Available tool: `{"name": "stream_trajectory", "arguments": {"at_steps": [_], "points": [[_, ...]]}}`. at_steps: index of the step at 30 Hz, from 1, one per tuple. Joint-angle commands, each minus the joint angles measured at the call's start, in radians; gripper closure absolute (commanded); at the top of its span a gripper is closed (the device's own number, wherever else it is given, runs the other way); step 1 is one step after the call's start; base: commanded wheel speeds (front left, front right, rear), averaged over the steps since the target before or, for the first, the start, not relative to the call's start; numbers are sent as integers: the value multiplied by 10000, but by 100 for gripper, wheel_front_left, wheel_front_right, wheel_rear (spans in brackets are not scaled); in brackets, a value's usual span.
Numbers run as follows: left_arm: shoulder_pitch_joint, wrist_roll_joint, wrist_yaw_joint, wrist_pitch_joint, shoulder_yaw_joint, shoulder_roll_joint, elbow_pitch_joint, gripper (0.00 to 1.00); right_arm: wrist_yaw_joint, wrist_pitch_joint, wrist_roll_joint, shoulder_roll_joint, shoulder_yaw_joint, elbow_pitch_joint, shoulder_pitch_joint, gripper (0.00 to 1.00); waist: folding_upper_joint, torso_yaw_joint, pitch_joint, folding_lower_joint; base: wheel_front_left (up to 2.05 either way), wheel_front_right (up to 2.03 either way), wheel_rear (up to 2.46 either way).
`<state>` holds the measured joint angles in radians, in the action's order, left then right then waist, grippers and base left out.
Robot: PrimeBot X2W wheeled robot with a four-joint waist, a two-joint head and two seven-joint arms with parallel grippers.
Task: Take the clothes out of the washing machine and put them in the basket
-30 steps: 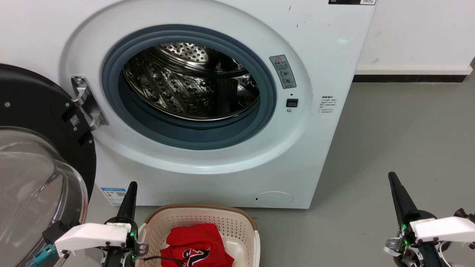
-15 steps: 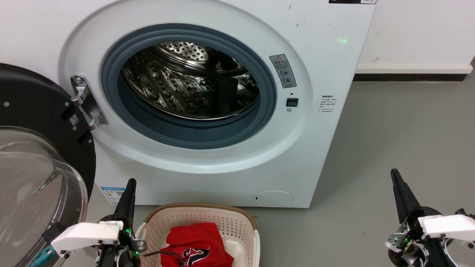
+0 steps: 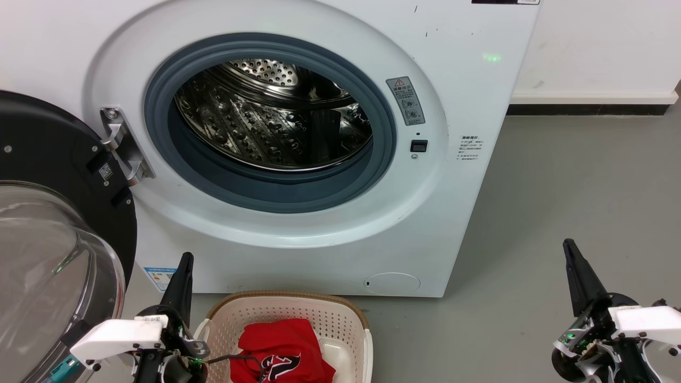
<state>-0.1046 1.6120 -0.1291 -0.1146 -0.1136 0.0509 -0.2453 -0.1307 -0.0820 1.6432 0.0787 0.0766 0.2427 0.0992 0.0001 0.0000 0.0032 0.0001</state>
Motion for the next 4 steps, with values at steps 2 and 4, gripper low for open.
{"name": "stream_trajectory", "arguments": {"at_steps": [2, 4], "points": [[-81, 15, -43, -33, -38, -16, -10, 100, 0, -54, -4, -32, 24, 25, 124, 100, -1, 0, 0, -1, 0, 0, 0], [-80, 16, -43, -33, -38, -16, -9, 100, 0, -56, -16, -39, 32, 26, 125, 100, -1, 0, 0, -1, 0, 0, 0]]}}
